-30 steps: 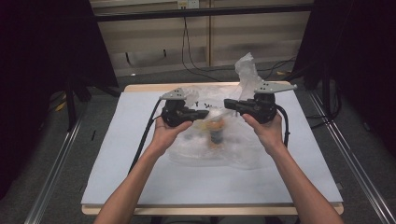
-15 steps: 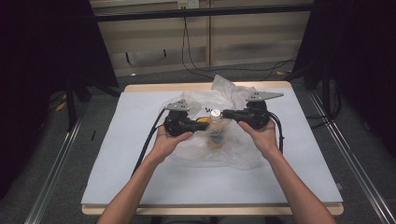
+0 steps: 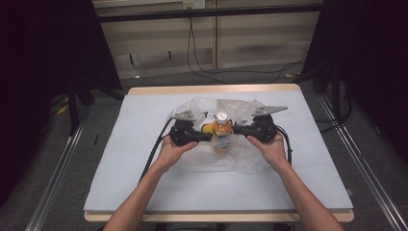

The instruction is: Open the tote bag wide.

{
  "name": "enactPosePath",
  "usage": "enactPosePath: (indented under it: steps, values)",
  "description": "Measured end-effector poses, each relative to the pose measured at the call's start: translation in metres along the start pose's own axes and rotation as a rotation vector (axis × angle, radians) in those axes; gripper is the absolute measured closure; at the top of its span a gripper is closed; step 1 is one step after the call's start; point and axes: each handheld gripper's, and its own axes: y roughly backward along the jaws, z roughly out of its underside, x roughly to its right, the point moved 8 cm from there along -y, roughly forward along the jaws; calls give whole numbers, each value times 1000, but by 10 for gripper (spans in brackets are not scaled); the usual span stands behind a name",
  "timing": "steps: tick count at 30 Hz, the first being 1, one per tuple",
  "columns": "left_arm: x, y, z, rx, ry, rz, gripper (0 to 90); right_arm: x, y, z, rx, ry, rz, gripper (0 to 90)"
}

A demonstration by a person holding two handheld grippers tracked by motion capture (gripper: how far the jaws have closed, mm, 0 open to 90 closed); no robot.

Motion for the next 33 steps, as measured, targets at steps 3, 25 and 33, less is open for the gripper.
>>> enactPosePath:
  steps: [3,25,33]
  values:
    - [-1,-2,4,-19,-1,-8,900,1,-2,7,-9,-7,-3,900]
    - [-18,-15,53,-184,17,-55,900,9,-29,59,-225,3,3,900]
    - [-25,-3,59,-241,7,-114,900,9,-25,65,-285,13,5,900]
